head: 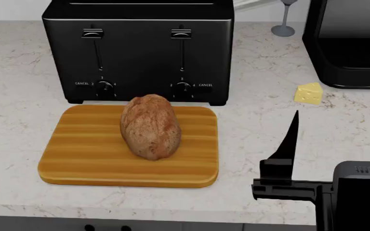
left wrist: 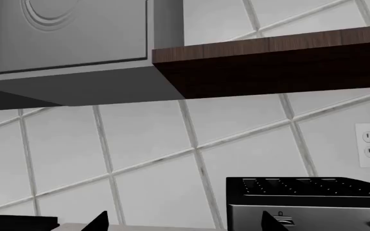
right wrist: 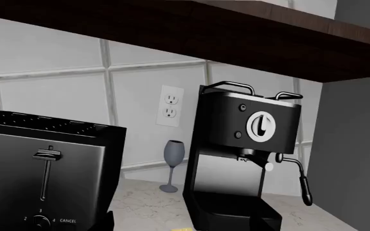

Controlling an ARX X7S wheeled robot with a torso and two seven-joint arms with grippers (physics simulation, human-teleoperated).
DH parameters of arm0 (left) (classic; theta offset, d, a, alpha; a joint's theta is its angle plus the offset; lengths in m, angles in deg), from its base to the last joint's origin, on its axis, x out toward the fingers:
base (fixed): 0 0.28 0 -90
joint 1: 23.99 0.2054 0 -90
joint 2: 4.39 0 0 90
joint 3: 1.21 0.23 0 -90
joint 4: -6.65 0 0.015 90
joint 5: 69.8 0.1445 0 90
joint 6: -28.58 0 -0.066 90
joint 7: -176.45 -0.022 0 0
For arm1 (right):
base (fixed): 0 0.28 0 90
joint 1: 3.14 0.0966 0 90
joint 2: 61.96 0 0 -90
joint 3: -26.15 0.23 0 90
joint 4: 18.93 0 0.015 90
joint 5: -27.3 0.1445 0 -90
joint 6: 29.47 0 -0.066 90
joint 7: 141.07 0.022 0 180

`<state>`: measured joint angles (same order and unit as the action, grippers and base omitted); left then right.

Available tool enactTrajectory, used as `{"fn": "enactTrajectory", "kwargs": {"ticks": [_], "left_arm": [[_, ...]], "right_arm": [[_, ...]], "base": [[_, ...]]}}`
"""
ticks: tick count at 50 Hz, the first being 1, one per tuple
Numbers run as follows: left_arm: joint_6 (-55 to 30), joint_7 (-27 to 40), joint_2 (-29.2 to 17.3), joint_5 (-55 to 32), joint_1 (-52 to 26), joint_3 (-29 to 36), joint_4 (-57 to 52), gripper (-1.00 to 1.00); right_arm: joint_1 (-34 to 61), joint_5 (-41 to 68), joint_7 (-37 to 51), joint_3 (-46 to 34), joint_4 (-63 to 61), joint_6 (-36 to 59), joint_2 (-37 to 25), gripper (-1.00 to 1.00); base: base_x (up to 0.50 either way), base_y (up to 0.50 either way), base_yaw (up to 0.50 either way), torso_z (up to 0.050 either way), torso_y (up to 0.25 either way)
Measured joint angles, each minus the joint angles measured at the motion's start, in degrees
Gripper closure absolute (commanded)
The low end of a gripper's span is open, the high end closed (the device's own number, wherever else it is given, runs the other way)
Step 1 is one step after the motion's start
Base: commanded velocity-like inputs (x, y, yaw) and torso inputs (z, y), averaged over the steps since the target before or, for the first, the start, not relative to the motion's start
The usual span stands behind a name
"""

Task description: Pick up the wedge of cheese and place it on the slice of bread to prepare a simple cheese on bread dish.

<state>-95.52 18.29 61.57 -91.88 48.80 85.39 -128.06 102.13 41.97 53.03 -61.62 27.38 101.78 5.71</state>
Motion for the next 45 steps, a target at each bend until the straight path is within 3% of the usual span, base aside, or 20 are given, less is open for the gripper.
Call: {"fn": "enactTrajectory", "kwargs": {"ticks": [45], "left_arm": [[0.7, 0.6, 0.0, -0.9, -0.2, 0.5, 0.5, -1.0]], "right_arm": [[-0.9, 0.5, 0.4, 0.0, 0.7, -1.0, -0.7, -1.0]], "base": [[0.25, 0.0, 0.0, 0.0, 0.0]]}}
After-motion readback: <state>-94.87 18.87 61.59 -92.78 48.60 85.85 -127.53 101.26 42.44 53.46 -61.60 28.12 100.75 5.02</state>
